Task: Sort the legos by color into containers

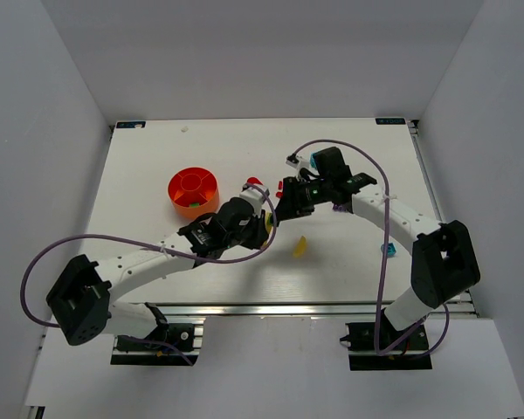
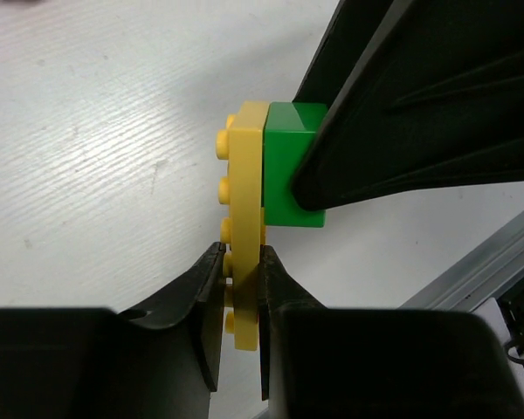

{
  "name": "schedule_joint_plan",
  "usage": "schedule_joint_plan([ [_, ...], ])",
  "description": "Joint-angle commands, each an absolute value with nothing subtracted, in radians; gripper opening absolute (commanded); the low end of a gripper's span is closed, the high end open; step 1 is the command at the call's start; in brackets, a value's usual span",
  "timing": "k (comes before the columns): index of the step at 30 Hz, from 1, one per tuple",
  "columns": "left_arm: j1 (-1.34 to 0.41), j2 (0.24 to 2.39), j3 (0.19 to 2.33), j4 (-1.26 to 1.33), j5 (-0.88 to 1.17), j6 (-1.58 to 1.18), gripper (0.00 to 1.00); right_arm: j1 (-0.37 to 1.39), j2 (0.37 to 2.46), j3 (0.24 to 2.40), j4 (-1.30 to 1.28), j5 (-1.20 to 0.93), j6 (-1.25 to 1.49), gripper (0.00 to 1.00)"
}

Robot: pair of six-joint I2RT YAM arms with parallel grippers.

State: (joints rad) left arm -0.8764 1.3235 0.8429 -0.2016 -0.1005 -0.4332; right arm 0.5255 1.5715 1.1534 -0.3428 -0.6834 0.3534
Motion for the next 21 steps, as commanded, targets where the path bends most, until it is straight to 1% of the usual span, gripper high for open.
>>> schedule_joint_plan([
  [1, -0.850, 1.250, 0.865, -0.290, -0.265, -0.405, 0.00, 0.522, 1.559, 1.200, -0.393, -0.718, 0.262, 0.00],
  [3, -0.850, 1.207, 0.856, -0.308, -0.323, -0.400, 0.00, 0.515, 1.559, 1.209, -0.409, -0.727, 0.233, 0.00],
  [8, -0.850, 1.137, 0.861, -0.371, -0.373, -0.397, 0.00, 0.523, 1.565, 1.261, -0.451, -0.747, 0.180, 0.00],
  [10, -0.850, 1.100, 0.877, -0.422, -0.435, -0.399, 0.00, 0.522, 1.568, 1.282, -0.457, -0.744, 0.158, 0.00],
  [12, -0.850, 1.045, 0.884, -0.446, -0.486, -0.409, 0.00, 0.531, 1.566, 1.316, -0.447, -0.683, 0.132, 0.00],
  [15, -0.841, 0.947, 0.896, -0.517, -0.624, -0.463, 0.00, 0.561, 1.584, 1.350, -0.364, -0.563, 0.098, 0.00],
  [16, -0.841, 0.921, 0.897, -0.563, -0.702, -0.480, 0.00, 0.602, 1.600, 1.370, -0.351, -0.533, 0.085, 0.00],
  [18, -0.841, 0.872, 0.911, -0.604, -0.777, -0.523, 0.00, 0.627, 1.662, 1.435, -0.327, -0.470, 0.084, 0.00],
  [19, -0.841, 0.826, 0.916, -0.647, -0.843, -0.535, 0.00, 0.659, 1.686, 1.457, -0.321, -0.447, 0.090, 0.00],
  [21, -0.841, 0.781, 0.936, -0.690, -0.896, -0.563, 0.00, 0.721, 1.747, 1.498, -0.295, -0.394, 0.109, 0.00],
])
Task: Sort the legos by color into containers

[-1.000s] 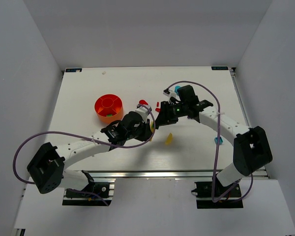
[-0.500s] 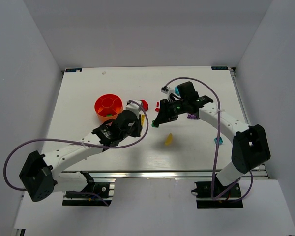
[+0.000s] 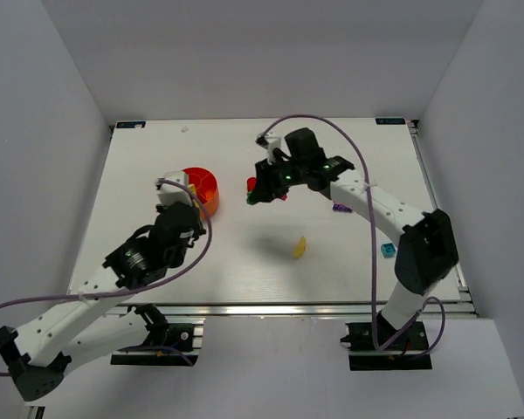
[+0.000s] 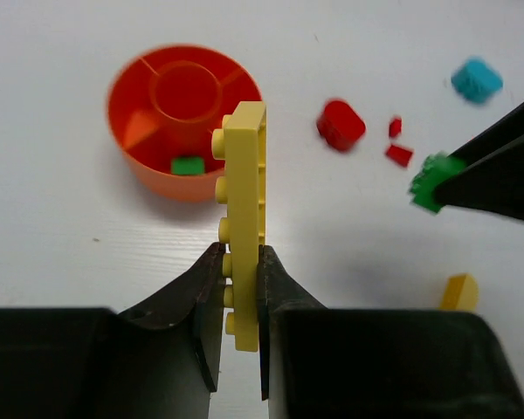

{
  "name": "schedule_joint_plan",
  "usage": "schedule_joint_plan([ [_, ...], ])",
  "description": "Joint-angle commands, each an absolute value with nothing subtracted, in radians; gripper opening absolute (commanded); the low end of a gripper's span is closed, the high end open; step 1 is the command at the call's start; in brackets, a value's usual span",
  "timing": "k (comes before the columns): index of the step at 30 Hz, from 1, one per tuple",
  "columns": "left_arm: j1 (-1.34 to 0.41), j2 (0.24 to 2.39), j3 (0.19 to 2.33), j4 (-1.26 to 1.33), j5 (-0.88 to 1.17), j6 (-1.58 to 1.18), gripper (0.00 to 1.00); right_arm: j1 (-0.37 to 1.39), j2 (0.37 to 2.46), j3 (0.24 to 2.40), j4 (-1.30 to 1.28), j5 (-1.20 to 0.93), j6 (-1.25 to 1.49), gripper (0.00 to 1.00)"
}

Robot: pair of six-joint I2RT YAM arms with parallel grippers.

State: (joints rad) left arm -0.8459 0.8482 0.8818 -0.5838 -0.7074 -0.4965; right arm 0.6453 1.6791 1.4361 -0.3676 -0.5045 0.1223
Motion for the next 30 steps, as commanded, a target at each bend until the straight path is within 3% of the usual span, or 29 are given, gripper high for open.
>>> schedule_joint_plan([
  [1, -0.841, 0.741, 0.942, -0.731, -0.919, -0.569, 0.00, 0.738, 1.764, 1.532, -0.254, -0.367, 0.118, 0.00],
  [7, -0.841, 0.638, 0.965, -0.863, -1.022, -0.637, 0.00, 0.845, 1.919, 1.727, -0.181, -0.169, 0.224, 0.00],
  [13, -0.850, 0.543, 0.930, -0.873, -1.023, -0.658, 0.00, 0.940, 1.985, 1.723, -0.057, 0.067, 0.344, 0.00],
  [30, -0.859, 0.479, 0.916, -0.876, -1.019, -0.653, 0.00, 1.042, 2.183, 1.950, -0.097, 0.290, 0.449, 0.00],
])
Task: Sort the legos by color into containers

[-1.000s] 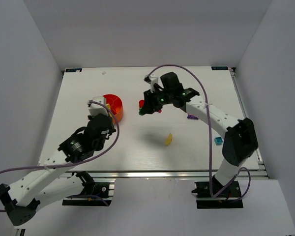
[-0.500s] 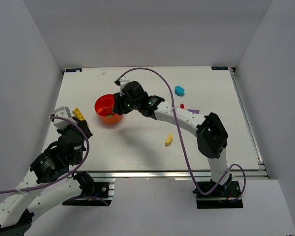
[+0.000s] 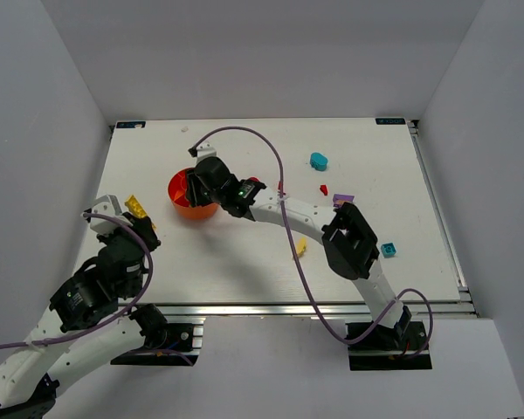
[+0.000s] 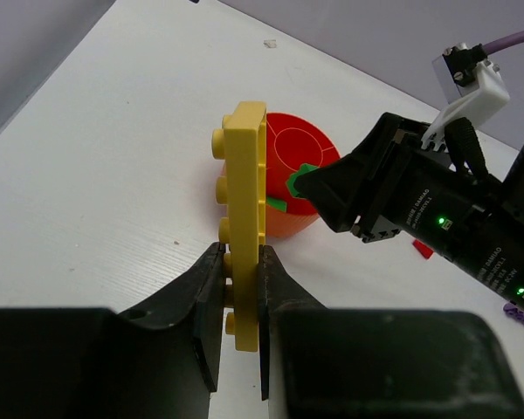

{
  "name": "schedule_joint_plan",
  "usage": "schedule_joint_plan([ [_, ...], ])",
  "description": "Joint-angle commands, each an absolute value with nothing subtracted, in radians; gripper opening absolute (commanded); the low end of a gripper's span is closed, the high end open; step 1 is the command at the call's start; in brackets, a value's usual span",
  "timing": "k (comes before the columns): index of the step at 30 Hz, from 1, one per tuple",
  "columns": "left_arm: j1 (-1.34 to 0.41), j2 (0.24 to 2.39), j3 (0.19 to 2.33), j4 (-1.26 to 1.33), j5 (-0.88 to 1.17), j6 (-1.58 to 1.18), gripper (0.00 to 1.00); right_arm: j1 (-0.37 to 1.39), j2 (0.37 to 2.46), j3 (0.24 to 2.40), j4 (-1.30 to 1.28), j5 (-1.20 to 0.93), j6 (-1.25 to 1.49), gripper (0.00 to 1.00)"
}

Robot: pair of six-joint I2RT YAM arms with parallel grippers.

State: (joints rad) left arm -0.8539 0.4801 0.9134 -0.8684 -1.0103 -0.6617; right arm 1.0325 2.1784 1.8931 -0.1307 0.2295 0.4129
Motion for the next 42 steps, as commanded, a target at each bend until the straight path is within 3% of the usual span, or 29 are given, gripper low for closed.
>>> schedule_joint_plan([
  [1, -0.859, 0.471, 0.913, -0.874, -1.017, -0.653, 0.00, 1.043, 2.184, 1.950, -0.098, 0.304, 0.449, 0.00],
  [20, -0.859, 0.428, 0.877, -0.880, -0.973, -0.684, 0.00, 1.065, 2.243, 1.953, -0.092, 0.406, 0.502, 0.01],
  [24, -0.859, 0.428, 0.877, -0.890, -0.963, -0.693, 0.00, 1.065, 2.249, 1.956, -0.089, 0.402, 0.502, 0.14],
  [25, -0.859, 0.428, 0.877, -0.891, -0.960, -0.695, 0.00, 1.065, 2.249, 1.954, -0.086, 0.400, 0.502, 0.26],
  [29, -0.859, 0.428, 0.873, -0.882, -0.950, -0.695, 0.00, 1.063, 2.252, 1.951, -0.086, 0.388, 0.500, 0.41],
  [34, -0.859, 0.430, 0.861, -0.870, -0.928, -0.690, 0.00, 1.063, 2.249, 1.947, -0.086, 0.380, 0.500, 0.50],
  [42, -0.859, 0.431, 0.861, -0.853, -0.896, -0.680, 0.00, 1.060, 2.244, 1.950, -0.083, 0.373, 0.499, 0.56],
])
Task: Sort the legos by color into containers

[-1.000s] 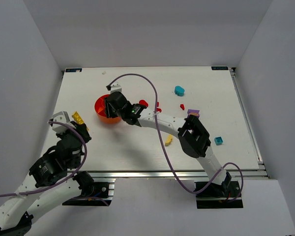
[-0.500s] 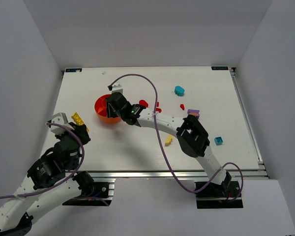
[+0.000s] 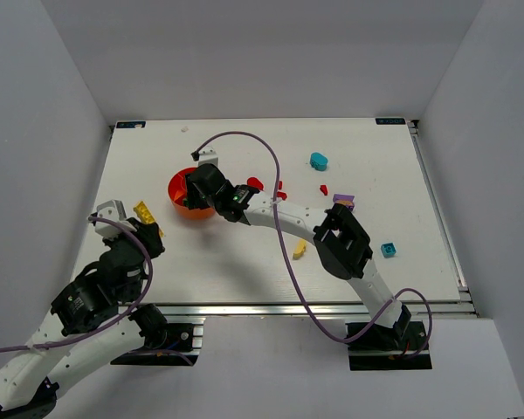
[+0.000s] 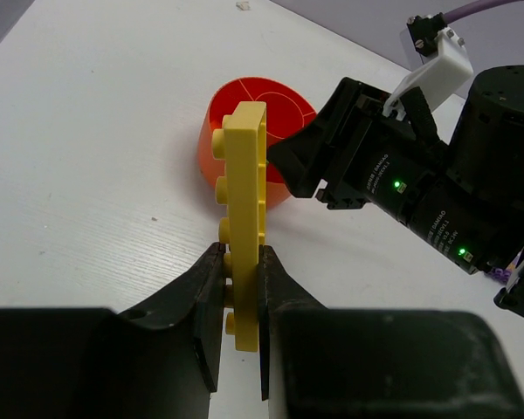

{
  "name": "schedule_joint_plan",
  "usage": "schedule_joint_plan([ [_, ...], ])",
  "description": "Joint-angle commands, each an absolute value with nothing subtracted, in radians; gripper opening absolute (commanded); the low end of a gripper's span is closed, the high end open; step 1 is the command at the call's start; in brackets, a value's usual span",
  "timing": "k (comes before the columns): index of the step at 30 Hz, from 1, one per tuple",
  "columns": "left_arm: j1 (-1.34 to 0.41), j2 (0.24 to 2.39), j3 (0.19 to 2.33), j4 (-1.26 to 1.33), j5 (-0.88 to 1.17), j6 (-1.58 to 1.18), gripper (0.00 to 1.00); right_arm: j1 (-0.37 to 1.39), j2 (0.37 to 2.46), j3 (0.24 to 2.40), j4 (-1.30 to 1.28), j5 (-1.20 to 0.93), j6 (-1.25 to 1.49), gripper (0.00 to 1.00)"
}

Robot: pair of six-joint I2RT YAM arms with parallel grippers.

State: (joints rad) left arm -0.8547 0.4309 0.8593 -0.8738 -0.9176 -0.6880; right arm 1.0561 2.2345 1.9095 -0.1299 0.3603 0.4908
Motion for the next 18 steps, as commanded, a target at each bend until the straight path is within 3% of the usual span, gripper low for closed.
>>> schedule_joint_plan([
  [1, -0.859, 0.433, 0.862, -0.848, -0.891, -0.680, 0.00, 1.058, 2.243, 1.950, -0.086, 0.373, 0.497, 0.56],
  [5, -0.859, 0.431, 0.853, -0.809, -0.842, -0.644, 0.00, 1.052, 2.194, 1.947, -0.124, 0.333, 0.494, 0.42],
  [7, -0.859, 0.437, 0.842, -0.760, -0.809, -0.603, 0.00, 1.034, 2.136, 1.931, -0.144, 0.234, 0.460, 0.27],
  [9, -0.859, 0.446, 0.830, -0.724, -0.789, -0.574, 0.00, 0.994, 2.062, 1.908, -0.156, 0.052, 0.367, 0.20],
  [12, -0.859, 0.480, 0.815, -0.655, -0.779, -0.525, 0.00, 0.901, 1.947, 1.835, -0.186, -0.325, 0.217, 0.18],
  [15, -0.850, 0.543, 0.813, -0.588, -0.779, -0.482, 0.00, 0.784, 1.800, 1.628, -0.085, -0.617, 0.176, 0.16],
  [17, -0.841, 0.601, 0.815, -0.536, -0.764, -0.445, 0.00, 0.726, 1.731, 1.469, 0.016, -0.711, 0.158, 0.21],
  [18, -0.841, 0.623, 0.812, -0.523, -0.761, -0.431, 0.00, 0.692, 1.662, 1.424, 0.037, -0.774, 0.119, 0.28],
])
